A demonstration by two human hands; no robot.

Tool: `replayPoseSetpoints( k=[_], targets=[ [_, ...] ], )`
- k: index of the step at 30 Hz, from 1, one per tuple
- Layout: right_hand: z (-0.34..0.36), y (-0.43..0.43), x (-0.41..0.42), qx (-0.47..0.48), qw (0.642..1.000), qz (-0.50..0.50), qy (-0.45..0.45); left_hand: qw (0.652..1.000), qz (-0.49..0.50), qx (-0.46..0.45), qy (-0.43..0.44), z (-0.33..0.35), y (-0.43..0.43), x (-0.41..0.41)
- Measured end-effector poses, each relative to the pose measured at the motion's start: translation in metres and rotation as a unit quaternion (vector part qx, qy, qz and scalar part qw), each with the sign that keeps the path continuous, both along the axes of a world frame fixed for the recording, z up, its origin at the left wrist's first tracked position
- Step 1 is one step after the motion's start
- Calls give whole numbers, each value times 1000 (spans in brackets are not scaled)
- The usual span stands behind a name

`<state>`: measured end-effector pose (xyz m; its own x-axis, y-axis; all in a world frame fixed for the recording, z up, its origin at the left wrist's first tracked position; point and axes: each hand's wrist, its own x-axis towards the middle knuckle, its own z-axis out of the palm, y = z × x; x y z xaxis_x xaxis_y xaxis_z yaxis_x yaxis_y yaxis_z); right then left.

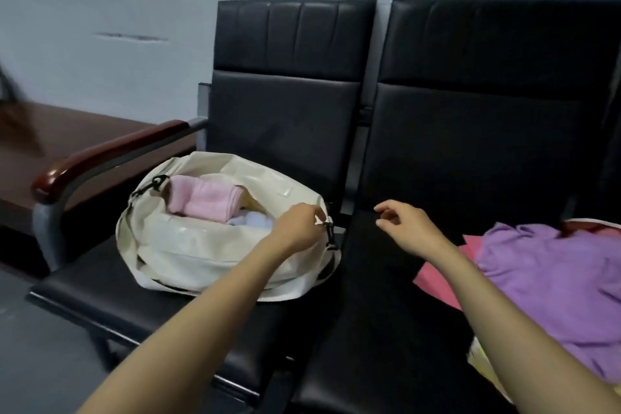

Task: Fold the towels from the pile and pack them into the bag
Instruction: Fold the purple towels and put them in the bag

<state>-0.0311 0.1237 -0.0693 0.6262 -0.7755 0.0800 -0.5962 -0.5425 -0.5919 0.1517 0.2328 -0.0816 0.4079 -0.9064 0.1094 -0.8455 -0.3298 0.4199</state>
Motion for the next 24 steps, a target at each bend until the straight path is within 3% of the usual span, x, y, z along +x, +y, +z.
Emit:
replayPoseSetpoints(
  k=[6, 12, 19, 24],
  targets=[
    [0, -5, -153, -45, 994, -101, -14, 993, -89, -74, -23, 9, -40, -135],
    [-13, -9, -264, -65, 978, -199, -25, 979, -198, -47, 3, -9, -72, -254],
    [-52, -14, -316, -48, 959, -278, -5, 970, -241, 20, 13, -63, -93, -332],
    [-71, -17, -320, -48, 957, -285, 39, 981, -189, -36, 39, -92, -107, -342]
  ],
)
